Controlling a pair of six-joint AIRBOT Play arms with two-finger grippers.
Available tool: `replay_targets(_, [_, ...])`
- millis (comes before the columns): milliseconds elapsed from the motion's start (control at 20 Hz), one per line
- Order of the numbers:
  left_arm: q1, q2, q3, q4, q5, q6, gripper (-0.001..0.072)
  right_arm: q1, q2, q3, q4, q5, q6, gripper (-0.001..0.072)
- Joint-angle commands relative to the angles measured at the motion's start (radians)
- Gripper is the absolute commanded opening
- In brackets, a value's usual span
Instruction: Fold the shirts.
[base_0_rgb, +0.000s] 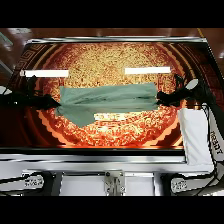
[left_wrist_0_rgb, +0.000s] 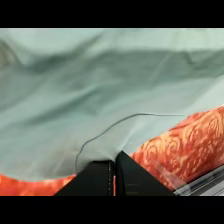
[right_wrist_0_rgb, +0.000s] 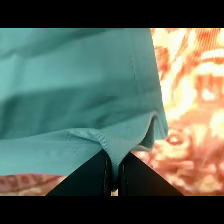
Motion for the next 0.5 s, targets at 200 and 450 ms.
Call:
replay_targets(200, [-0.015,-0.28,0.328,-0.113,-0.011,-0.068,0.0035,0.042,-0.19,0.273,-0.03,-0.089,0.047,0.0071])
replay_targets(450, [-0.014,-0.409,0.435,-0.118,0.055,-0.115,0.0036,0.045,-0.301,0.381,-0.018,-0.134,0.062,0.0072])
